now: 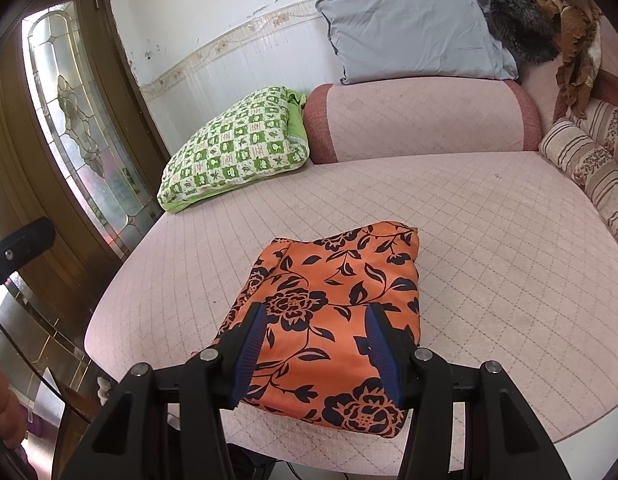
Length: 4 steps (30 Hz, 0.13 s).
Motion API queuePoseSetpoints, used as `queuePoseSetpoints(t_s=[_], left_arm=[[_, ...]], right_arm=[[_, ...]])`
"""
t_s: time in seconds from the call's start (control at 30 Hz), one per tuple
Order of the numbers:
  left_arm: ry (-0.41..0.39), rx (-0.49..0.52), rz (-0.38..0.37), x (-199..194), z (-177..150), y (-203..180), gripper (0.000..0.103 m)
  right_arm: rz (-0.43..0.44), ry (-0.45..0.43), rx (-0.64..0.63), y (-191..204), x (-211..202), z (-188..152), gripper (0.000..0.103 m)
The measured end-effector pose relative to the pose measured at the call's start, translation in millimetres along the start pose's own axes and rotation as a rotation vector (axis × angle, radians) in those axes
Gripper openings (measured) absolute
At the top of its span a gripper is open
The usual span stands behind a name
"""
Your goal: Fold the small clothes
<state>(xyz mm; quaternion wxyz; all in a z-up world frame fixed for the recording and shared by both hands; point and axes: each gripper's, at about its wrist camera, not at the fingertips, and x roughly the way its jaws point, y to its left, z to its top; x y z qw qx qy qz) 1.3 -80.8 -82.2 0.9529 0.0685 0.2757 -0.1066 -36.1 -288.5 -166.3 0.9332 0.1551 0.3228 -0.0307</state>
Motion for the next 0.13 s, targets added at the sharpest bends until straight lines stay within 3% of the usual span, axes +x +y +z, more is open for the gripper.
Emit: queuePoseSetpoints(t_s=[0.13], left_arm=[[0.019, -0.031, -0.020, 13, -1, 4, 0.099]], right_arm=[[-0.003, 0.008, 0.015, -3, 8, -1, 0.055]])
